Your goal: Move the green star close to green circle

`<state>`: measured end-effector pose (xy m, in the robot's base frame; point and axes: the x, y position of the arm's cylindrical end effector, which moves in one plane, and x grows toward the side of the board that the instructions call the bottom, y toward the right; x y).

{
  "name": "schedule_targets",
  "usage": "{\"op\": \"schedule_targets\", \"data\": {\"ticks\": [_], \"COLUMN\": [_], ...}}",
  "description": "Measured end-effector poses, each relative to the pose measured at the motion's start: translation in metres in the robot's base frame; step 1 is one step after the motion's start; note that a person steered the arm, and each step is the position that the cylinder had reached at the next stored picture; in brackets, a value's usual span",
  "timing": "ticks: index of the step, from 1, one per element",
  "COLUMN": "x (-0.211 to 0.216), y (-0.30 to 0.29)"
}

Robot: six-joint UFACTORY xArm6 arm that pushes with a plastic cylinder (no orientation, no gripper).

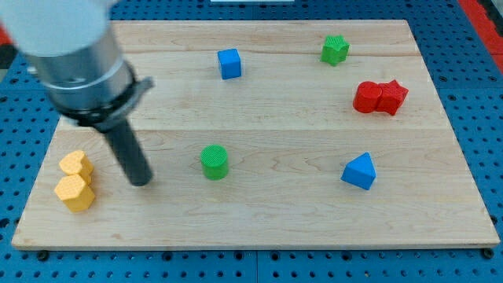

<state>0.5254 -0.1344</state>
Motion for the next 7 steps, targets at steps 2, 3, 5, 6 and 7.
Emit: {"op": "schedule_targets", "data": {"ticks": [2, 3, 5, 6, 7], "x": [-0.054, -0.042, -0.056, -0.1, -0.139], "y": [0.009, 0.065, 0.102, 0.178, 0.26]}}
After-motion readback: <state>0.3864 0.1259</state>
